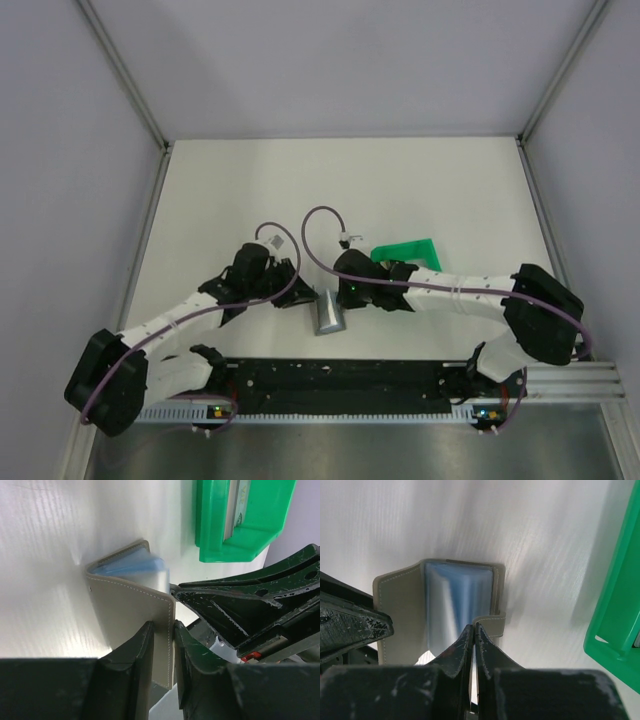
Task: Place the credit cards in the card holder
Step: Close the card holder at the center of the board.
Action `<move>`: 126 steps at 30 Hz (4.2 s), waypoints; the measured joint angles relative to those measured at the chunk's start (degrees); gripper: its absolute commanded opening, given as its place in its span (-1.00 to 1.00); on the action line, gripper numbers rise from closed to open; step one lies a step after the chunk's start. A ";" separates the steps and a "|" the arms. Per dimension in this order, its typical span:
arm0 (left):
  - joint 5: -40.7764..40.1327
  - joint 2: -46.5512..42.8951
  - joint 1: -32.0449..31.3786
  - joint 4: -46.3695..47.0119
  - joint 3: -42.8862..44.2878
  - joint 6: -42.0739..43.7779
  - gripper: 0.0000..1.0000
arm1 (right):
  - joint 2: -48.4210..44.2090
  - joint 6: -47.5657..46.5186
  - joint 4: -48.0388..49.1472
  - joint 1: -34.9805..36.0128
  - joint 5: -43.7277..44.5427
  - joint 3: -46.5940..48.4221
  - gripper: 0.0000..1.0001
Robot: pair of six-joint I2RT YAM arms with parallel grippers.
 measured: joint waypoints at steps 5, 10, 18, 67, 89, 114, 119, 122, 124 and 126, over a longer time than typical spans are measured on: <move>-0.17 3.15 -2.21 3.43 0.24 -1.36 -0.45 | -0.79 0.92 0.52 0.00 0.11 -1.46 -1.00; -1.18 6.47 -4.09 6.86 0.31 -2.71 -0.37 | -2.97 2.10 0.92 -0.02 1.27 -3.34 -1.00; -1.97 12.68 -5.60 10.03 1.22 -3.69 -0.26 | -6.56 3.02 1.55 -0.04 2.89 -5.11 -1.00; -6.82 8.68 -6.62 0.22 0.90 5.86 -1.00 | 1.20 0.07 3.67 -0.07 -6.03 -1.55 -1.00; -8.81 10.01 -6.64 0.81 -0.24 6.36 -1.00 | 6.29 -0.31 1.31 0.31 -8.72 3.98 -0.79; -10.56 3.34 -6.62 -2.36 0.37 6.27 -0.70 | -16.04 -2.64 4.13 -8.41 -11.91 -4.90 -0.81; -11.17 1.29 -6.62 -5.05 3.19 8.92 -0.66 | -16.06 -2.62 4.11 -9.70 -12.76 -8.61 -0.85; -11.34 -1.07 -6.62 -4.96 1.68 9.60 -0.61 | -16.13 -2.67 5.73 -9.70 -13.75 -10.86 -0.87; -11.37 -2.78 -6.62 -5.09 0.37 9.57 -0.65 | -16.13 -2.71 6.21 -9.70 -14.56 -12.02 -0.88; -11.34 -4.33 -6.62 -5.11 -0.74 9.40 -0.66 | -16.13 -2.82 6.75 -9.70 -15.82 -12.61 -0.89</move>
